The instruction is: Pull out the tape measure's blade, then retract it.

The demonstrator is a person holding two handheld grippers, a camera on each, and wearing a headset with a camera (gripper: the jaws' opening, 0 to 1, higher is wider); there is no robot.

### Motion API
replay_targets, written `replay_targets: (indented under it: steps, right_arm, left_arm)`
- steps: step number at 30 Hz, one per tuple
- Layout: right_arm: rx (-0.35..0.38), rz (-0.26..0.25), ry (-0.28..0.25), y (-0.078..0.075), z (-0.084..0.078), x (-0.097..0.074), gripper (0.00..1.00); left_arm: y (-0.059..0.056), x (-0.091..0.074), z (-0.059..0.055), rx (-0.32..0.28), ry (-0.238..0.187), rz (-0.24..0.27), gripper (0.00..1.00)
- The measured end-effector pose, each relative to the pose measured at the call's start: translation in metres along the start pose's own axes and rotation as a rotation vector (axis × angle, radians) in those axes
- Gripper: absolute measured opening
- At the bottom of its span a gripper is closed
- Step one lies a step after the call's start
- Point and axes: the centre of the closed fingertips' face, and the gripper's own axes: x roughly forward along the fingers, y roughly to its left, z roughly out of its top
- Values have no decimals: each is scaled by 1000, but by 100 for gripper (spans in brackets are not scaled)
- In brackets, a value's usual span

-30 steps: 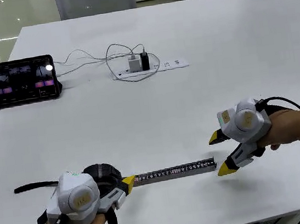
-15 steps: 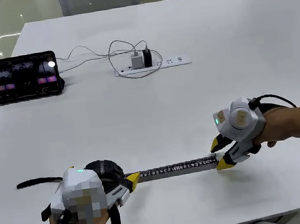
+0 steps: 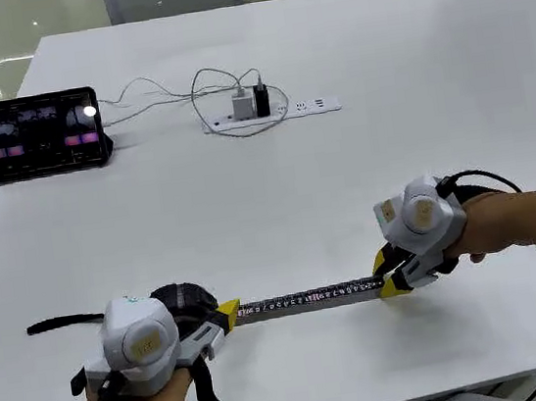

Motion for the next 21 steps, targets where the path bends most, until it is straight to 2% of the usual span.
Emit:
replay_targets:
  steps: [5, 12, 17, 19, 20, 21]
  right_arm:
    - [-28, 1, 42, 0, 1, 1, 11]
    - [29, 9, 76, -2, 0, 1, 10]
    - [53, 9, 115, -2, 0, 2, 11]
    - [49, 11, 123, -2, 0, 2, 11]
    - [48, 12, 127, -2, 0, 2, 11]
    - [50, 13, 130, -2, 0, 2, 11]
  left_arm:
    - [0, -1, 1, 15, -5, -3, 84]
    - [-3, -1, -2, 1, 13, -13, 69]
    - [-2, -3, -2, -31, 24, -4, 70]
    - [0, -4, -3, -69, 41, -1, 66]
    - [4, -4, -1, -67, 37, 10, 63]
    - [2, -4, -1, -87, 41, -3, 62]
